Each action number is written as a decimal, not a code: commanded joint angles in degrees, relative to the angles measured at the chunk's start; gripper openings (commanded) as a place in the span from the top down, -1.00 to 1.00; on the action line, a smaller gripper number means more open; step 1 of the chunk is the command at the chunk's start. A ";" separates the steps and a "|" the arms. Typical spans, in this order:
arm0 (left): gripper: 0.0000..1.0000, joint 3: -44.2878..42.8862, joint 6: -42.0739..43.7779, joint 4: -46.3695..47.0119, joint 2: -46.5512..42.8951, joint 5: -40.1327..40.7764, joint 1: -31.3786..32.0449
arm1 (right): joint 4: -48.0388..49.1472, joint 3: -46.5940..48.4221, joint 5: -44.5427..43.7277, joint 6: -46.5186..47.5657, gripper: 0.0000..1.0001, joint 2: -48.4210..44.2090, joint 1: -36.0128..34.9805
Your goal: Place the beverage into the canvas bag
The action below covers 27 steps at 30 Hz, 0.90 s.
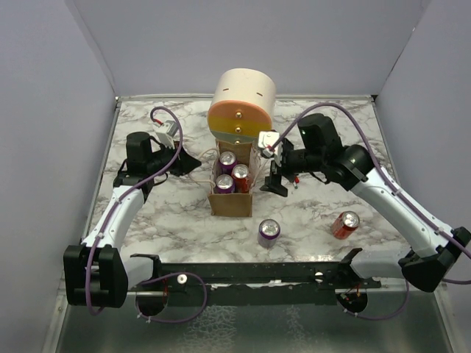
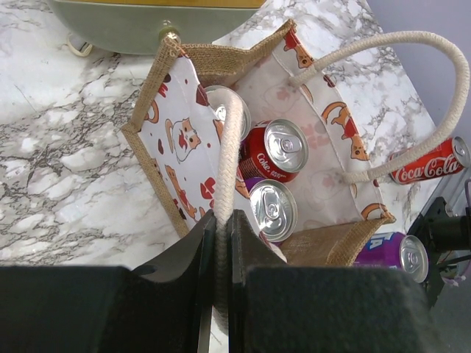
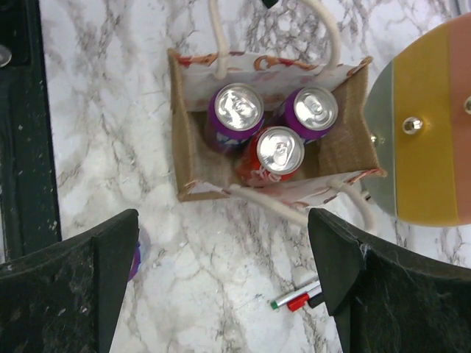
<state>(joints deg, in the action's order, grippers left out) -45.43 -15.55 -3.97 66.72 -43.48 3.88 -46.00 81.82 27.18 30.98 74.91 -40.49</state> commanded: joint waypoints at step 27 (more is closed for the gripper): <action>1.00 0.99 4.38 -0.74 -3.18 3.05 0.26 | -5.65 -24.40 8.82 15.53 -0.96 -10.64 -0.03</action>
<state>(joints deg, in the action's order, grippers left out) -44.45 -12.45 -4.80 63.99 -41.06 3.88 -53.12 59.22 33.54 43.66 63.75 -40.49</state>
